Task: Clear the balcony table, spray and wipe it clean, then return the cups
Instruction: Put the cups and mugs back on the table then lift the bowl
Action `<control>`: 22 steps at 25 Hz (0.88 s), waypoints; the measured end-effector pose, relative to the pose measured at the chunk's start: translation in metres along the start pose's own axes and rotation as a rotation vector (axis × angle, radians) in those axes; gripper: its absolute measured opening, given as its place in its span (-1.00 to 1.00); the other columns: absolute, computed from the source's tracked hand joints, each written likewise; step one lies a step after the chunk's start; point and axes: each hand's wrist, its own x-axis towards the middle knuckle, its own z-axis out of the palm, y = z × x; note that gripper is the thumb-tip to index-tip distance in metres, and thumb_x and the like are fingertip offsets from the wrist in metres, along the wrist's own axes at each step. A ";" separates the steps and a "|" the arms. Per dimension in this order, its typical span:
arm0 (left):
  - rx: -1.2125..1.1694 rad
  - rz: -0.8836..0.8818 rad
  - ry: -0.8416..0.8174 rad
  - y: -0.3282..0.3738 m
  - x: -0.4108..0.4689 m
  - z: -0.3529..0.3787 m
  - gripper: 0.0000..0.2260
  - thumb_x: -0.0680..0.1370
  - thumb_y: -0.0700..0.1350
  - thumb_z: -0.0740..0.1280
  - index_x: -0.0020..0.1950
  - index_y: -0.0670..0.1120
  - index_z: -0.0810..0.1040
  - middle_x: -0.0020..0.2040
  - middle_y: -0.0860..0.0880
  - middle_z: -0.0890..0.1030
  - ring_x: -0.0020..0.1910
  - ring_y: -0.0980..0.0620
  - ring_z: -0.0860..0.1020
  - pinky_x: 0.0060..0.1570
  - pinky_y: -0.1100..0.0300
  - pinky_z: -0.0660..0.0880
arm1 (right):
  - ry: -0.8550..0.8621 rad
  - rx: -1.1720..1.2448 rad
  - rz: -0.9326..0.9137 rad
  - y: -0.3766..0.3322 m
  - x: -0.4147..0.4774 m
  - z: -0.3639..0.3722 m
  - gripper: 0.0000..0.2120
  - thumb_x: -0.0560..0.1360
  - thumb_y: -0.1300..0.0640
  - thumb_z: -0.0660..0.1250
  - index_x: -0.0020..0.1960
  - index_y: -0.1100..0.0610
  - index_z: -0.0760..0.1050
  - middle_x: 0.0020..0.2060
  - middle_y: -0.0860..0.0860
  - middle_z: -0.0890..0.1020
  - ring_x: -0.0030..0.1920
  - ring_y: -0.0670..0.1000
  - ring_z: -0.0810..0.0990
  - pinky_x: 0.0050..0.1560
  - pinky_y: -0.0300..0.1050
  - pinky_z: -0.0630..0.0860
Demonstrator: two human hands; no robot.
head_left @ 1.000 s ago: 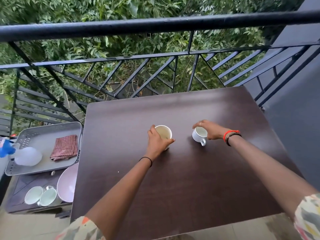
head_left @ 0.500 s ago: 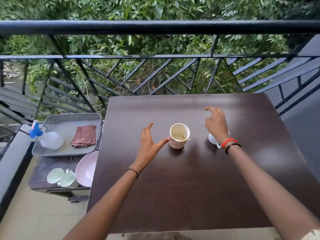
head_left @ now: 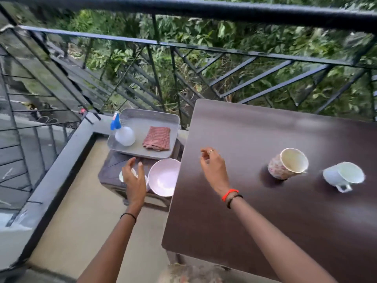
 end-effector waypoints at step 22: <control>0.913 0.349 -0.772 -0.202 0.159 -0.033 -0.15 0.32 -0.11 0.54 0.54 -0.11 0.25 0.48 -0.23 0.32 0.47 -0.23 0.30 0.39 -0.19 0.26 | -0.759 -0.697 -0.347 -0.014 0.003 0.282 -0.29 0.38 0.13 0.44 0.43 0.23 0.21 0.27 0.20 0.38 0.33 0.19 0.29 0.27 -0.02 0.35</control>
